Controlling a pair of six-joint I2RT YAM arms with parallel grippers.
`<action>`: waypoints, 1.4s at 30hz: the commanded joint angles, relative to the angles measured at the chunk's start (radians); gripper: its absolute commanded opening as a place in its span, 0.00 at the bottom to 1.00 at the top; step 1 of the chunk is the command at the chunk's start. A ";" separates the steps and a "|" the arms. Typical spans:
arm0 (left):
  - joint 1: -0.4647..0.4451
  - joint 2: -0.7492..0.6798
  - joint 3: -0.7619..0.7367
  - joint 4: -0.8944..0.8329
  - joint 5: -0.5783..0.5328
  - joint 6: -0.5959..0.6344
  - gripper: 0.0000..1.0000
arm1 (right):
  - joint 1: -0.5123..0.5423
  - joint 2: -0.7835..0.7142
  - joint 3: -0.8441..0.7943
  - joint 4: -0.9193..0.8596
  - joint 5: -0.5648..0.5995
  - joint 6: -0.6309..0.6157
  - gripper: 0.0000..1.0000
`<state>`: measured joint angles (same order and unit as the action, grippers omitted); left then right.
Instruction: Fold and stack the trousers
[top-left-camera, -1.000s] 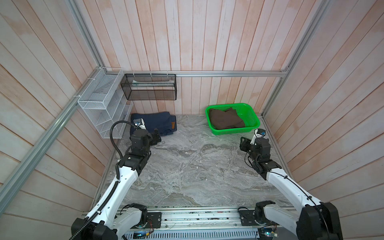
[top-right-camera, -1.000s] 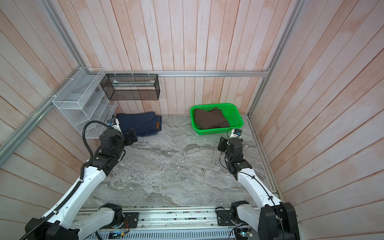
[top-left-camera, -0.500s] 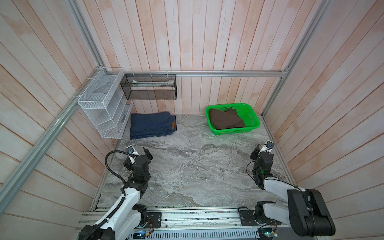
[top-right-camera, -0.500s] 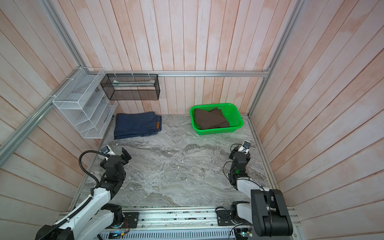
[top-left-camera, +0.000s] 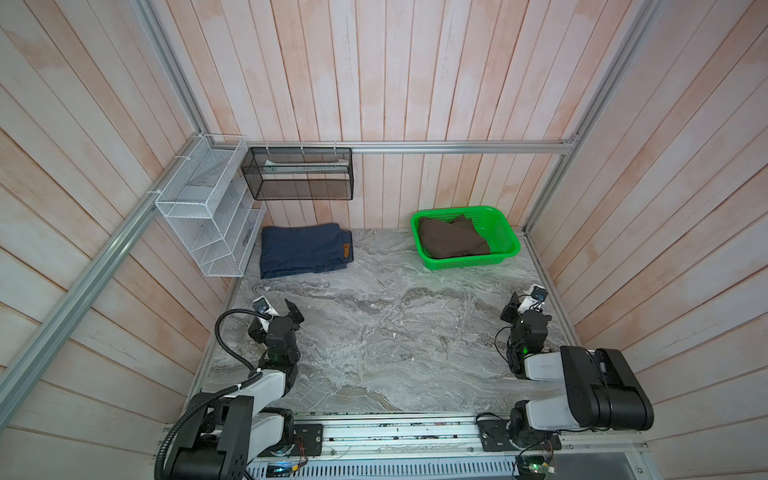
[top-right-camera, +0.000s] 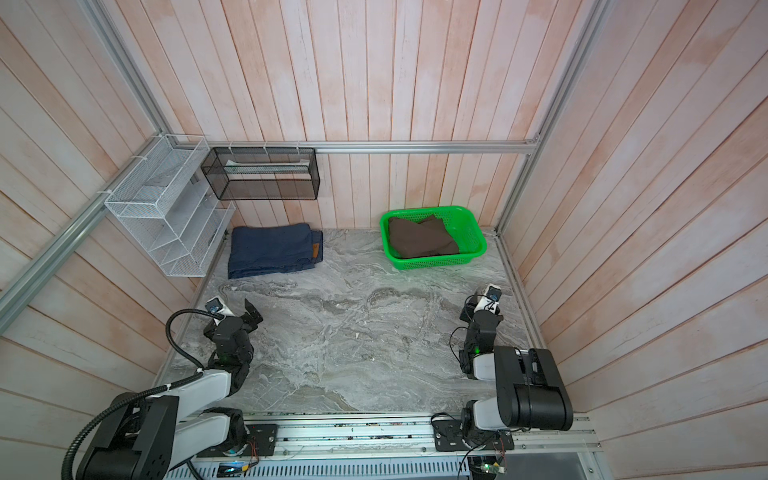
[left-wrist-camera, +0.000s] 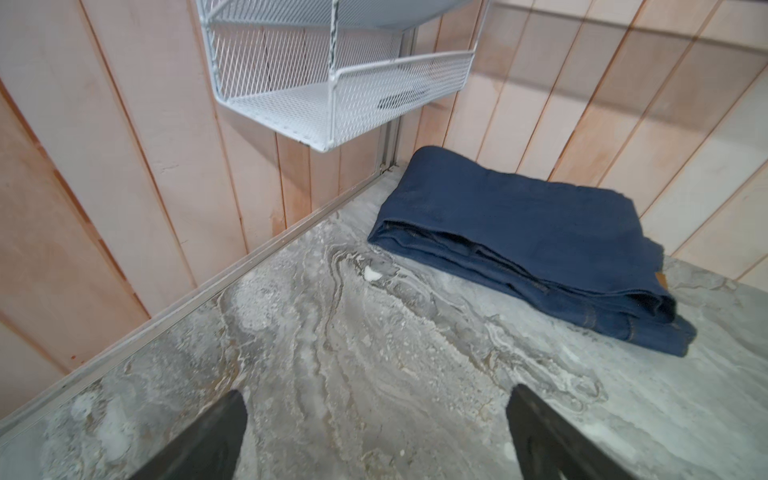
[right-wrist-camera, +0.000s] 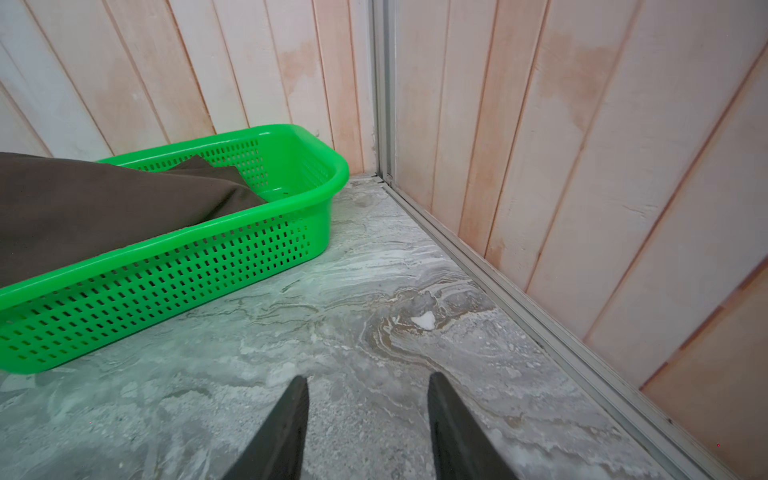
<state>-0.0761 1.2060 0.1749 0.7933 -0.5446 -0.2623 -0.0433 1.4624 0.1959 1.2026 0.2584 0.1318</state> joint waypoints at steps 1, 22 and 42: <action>0.017 0.058 0.013 0.175 0.084 0.057 1.00 | 0.015 0.097 -0.027 0.210 -0.054 -0.051 0.49; 0.064 0.342 0.093 0.366 0.345 0.208 1.00 | 0.031 0.050 0.028 0.032 -0.032 -0.057 0.98; 0.063 0.336 0.096 0.348 0.345 0.207 1.00 | 0.031 0.052 0.028 0.034 -0.031 -0.056 0.98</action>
<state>-0.0147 1.5463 0.2710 1.1145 -0.2131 -0.0708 -0.0174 1.5219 0.2085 1.2476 0.2192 0.0814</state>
